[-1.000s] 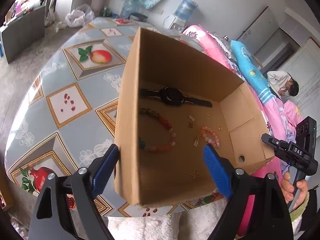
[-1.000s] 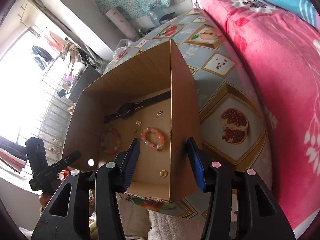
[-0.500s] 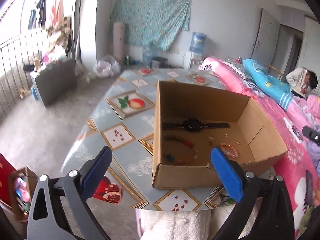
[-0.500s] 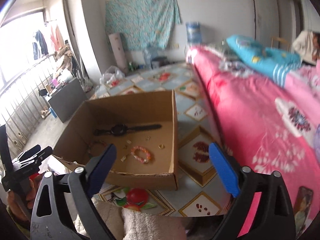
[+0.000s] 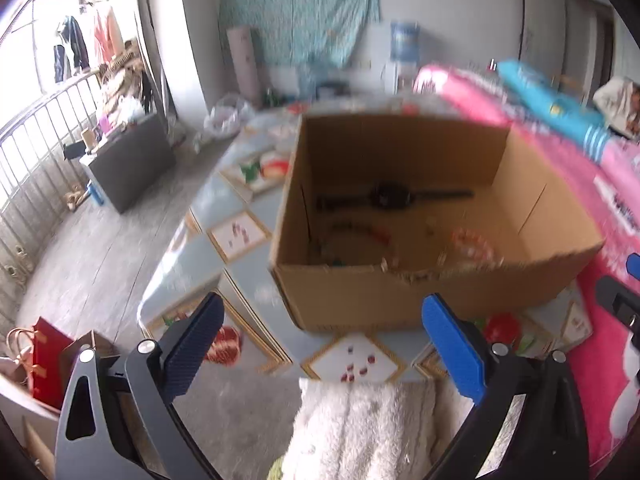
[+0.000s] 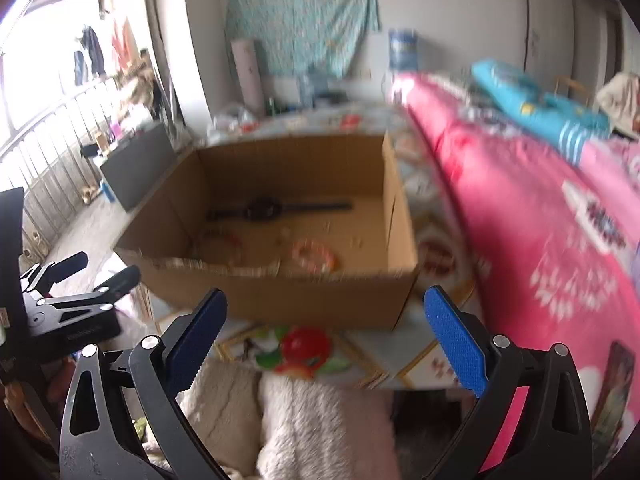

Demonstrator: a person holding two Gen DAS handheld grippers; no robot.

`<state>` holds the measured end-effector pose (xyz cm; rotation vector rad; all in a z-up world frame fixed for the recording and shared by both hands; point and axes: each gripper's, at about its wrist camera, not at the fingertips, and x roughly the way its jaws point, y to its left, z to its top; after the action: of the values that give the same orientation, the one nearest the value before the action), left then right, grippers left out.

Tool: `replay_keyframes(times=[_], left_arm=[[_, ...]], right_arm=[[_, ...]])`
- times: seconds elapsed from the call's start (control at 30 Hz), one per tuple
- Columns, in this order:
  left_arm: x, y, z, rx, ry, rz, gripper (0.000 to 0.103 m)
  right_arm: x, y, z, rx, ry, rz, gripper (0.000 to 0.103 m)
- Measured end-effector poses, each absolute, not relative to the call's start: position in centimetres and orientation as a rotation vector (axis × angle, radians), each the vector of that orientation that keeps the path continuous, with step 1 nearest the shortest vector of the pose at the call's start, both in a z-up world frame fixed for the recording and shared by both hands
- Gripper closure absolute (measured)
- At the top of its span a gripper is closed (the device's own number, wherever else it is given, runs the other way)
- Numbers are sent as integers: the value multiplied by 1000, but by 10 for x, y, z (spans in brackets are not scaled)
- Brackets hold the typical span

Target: Organize jewelry

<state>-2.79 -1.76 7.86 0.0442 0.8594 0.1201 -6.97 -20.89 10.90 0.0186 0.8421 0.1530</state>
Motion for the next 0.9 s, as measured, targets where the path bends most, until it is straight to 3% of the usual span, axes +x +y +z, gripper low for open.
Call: replay_keyframes(times=[0.9], left_arm=[[-9, -34, 64, 24, 970, 68, 6]], right_arm=[[-52, -198, 87, -1, 920, 79, 8]])
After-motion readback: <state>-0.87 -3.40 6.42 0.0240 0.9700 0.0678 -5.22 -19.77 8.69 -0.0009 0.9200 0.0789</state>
